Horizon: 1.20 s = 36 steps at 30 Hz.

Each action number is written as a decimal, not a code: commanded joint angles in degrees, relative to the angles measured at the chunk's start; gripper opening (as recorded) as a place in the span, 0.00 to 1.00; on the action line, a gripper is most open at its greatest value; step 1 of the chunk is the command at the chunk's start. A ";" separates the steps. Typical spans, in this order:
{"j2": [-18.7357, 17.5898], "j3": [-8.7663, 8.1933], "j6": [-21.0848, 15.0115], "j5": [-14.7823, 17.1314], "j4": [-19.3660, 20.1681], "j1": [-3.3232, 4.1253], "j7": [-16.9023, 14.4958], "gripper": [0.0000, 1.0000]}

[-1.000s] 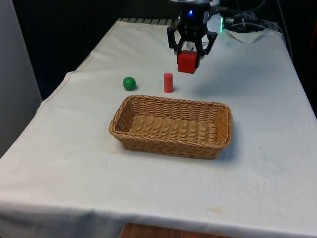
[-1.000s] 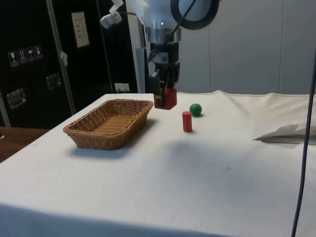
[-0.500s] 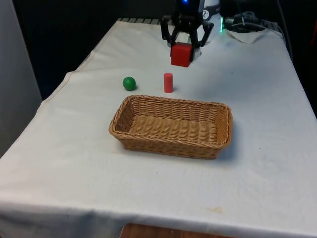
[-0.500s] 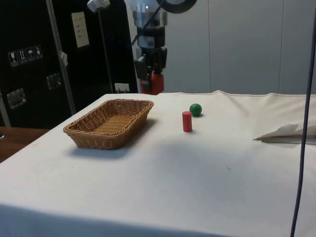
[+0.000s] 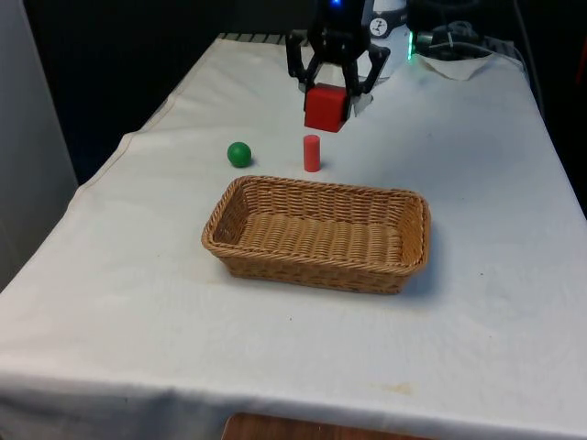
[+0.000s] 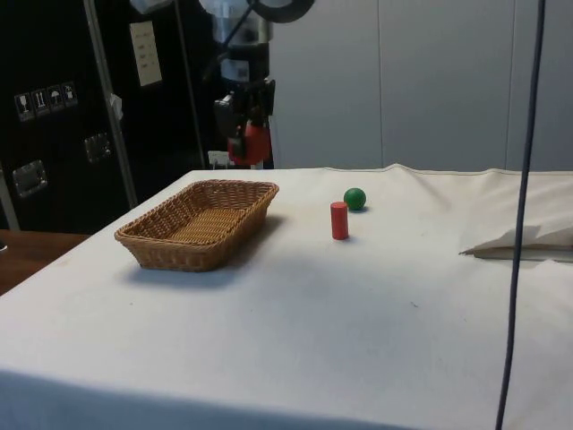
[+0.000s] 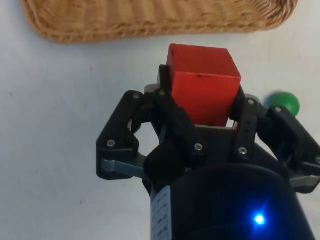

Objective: Pick up the object to the left of the cylinder and place it into the basket.

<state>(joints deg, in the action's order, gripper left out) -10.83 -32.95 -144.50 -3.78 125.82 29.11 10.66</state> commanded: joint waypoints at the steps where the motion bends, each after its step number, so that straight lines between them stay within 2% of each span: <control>1: -0.74 0.40 0.74 1.26 -1.09 -0.29 -1.03 0.01; 8: -4.81 0.52 1.43 3.04 -5.73 -0.57 -2.29 0.01; 9: -4.76 0.00 0.74 2.23 -5.39 -0.17 -1.60 0.01; 10: -5.33 0.52 1.55 3.32 -6.36 -0.57 -2.52 0.01; 15: -8.82 0.57 2.23 4.76 -10.31 -0.74 -3.38 0.01; 16: -10.03 0.63 2.46 5.16 -11.52 -0.69 -3.50 0.01; 17: -9.45 0.06 1.83 4.30 -10.77 -0.34 -2.92 0.01; 18: -10.03 0.63 2.46 5.16 -11.52 -0.69 -3.50 0.01; 24: -13.35 1.03 2.06 6.42 -13.75 -0.63 -3.61 0.01; 25: -13.35 0.52 1.95 5.67 -13.69 -0.23 -3.04 0.01; 26: -13.69 1.15 1.89 6.70 -13.87 -0.69 -3.67 0.01; 31: -16.21 1.72 1.03 8.94 -14.73 -1.15 -4.41 0.01; 32: -16.67 1.72 0.97 9.45 -15.01 -1.15 -4.64 0.01; 33: -15.87 0.69 1.32 7.79 -14.44 -0.29 -3.50 0.01; 34: -17.07 0.69 1.09 9.11 -15.01 -0.34 -4.18 0.01; 35: -17.82 1.66 0.63 10.77 -15.47 -1.20 -5.39 0.01; 36: -18.33 1.60 0.52 11.40 -15.76 -1.20 -5.73 0.01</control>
<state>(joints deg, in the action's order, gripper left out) -29.11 -32.26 -143.70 6.76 110.18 28.71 5.61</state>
